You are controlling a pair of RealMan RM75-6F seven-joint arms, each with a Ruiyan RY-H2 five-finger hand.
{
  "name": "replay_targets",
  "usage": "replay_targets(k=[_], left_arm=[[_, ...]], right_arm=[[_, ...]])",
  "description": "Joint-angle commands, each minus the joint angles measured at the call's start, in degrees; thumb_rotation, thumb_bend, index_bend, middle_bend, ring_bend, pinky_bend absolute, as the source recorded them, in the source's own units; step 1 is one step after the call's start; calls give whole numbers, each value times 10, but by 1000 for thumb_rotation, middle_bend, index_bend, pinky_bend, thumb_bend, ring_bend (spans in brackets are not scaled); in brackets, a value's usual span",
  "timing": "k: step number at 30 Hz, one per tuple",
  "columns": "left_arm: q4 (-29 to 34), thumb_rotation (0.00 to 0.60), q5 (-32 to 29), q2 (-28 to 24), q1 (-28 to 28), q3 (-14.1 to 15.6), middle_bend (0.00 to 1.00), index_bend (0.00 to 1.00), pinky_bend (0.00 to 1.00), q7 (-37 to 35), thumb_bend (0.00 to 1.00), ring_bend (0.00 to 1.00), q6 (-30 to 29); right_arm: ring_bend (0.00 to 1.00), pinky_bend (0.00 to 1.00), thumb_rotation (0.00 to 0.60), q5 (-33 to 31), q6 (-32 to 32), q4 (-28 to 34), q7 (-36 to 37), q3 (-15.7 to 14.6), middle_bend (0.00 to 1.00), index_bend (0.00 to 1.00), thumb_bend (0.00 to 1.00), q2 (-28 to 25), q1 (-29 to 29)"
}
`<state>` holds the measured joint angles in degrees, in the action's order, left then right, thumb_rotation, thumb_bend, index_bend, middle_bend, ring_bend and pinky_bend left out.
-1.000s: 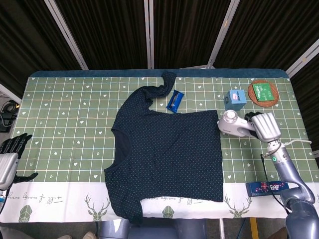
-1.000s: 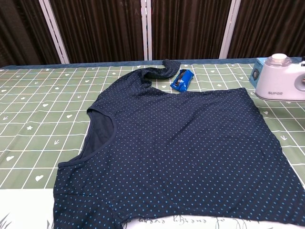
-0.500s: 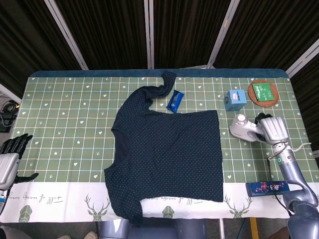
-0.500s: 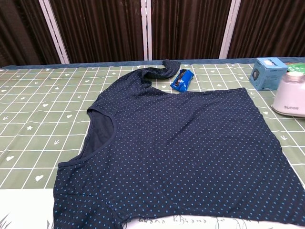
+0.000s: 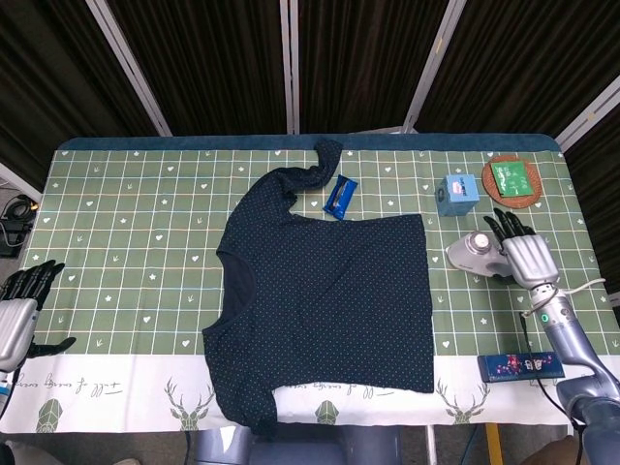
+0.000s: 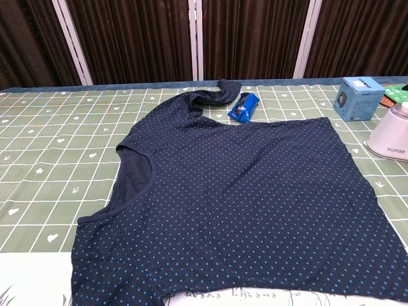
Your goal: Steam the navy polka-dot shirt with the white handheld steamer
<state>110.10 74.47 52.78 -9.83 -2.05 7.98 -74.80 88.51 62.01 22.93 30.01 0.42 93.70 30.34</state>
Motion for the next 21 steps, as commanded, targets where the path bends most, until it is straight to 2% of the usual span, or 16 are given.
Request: replay_targets(k=[1, 3, 6, 9, 13, 14, 21], left_arm=[[2, 600, 3, -3, 1, 1, 0, 0, 0, -5, 0, 0, -2], [3, 600, 7, -6, 3, 0, 0, 0, 0, -9, 0, 0, -4], [4, 600, 12, -9, 5, 1, 0, 0, 0, -16, 0, 0, -7], [5, 600, 19, -13, 6, 2, 0, 0, 0, -22, 0, 0, -9], [5, 600, 29, -12, 10, 3, 0, 0, 0, -14, 0, 0, -20], [5, 600, 30, -11, 11, 4, 0, 0, 0, -13, 0, 0, -22], [5, 600, 40, -9, 15, 6, 0, 0, 0, -12, 0, 0, -29]], right_arm=[[0, 315, 600, 18, 52, 64, 2, -12, 0, 0, 0, -44, -16], [0, 304, 600, 21, 83, 102, -3, -11, 0, 0, 0, -67, -25], [0, 235, 600, 22, 124, 173, -13, -6, 0, 0, 0, -108, -43], [0, 142, 600, 11, 156, 277, -39, 1, 0, 0, 0, -160, -67], [0, 25, 600, -6, 180, 423, -112, 1, 0, 0, 0, -225, -102], [0, 12, 600, -12, 184, 461, -130, 0, 0, 0, 0, -240, -110], [0, 0, 600, -48, 226, 628, -252, 1, 0, 0, 0, -295, -164]])
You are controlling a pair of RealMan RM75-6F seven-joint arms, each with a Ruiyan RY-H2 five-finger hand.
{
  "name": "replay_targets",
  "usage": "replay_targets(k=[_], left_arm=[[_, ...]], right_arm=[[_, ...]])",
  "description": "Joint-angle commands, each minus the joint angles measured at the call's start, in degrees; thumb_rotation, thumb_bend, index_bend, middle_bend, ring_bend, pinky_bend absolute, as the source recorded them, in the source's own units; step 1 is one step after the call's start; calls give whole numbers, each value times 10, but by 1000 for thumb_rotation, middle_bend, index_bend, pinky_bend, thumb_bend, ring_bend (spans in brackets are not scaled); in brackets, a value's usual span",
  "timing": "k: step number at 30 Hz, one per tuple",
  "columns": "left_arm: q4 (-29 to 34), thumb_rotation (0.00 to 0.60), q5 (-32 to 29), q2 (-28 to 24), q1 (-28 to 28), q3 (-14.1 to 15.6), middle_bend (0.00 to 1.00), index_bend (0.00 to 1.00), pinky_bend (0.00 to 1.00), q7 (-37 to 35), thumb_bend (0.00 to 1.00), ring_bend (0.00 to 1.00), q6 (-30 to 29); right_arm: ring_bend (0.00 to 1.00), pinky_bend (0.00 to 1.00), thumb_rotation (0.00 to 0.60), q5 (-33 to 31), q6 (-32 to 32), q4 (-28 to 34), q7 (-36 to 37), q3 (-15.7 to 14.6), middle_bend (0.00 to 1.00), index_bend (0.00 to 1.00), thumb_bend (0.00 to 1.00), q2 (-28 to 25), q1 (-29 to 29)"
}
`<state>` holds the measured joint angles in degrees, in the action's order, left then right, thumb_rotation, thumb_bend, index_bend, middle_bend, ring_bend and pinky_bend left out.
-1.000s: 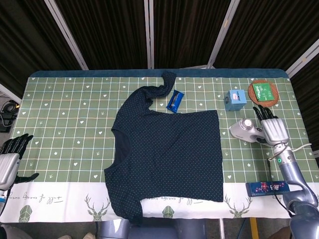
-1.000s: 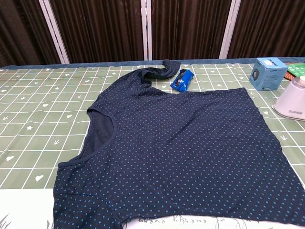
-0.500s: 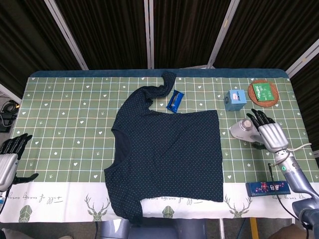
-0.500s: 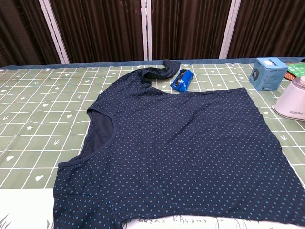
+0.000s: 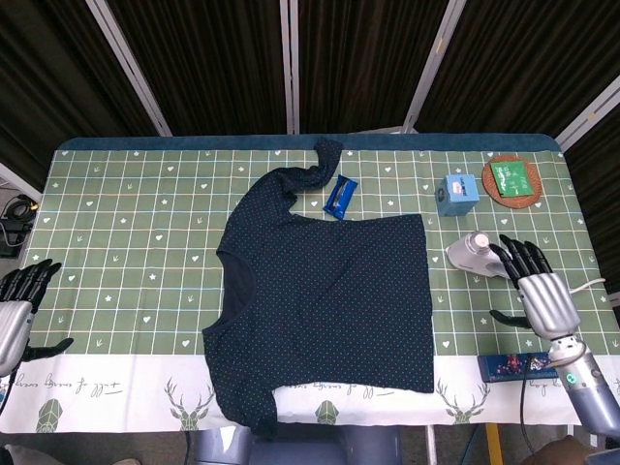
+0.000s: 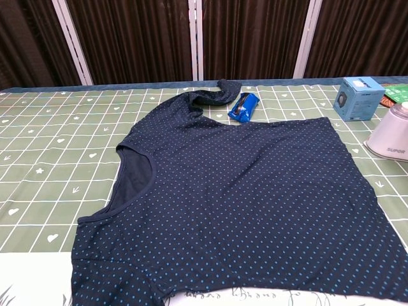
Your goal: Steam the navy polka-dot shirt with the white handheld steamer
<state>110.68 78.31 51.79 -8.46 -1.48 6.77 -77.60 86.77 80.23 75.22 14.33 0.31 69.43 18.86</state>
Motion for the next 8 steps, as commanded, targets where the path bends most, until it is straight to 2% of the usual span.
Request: replay_targets(k=[1, 8], left_arm=[[-1, 600, 3, 1, 1, 1, 0, 0, 0, -1, 0, 0, -1], [1, 600, 10, -3, 4, 3, 0, 0, 0, -7, 0, 0, -5]], right_arm=[[0, 0, 600, -33, 54, 117, -108, 4, 0, 0, 0, -52, -56], [0, 0, 600, -39, 83, 146, -154, 4, 0, 0, 0, -42, -89]])
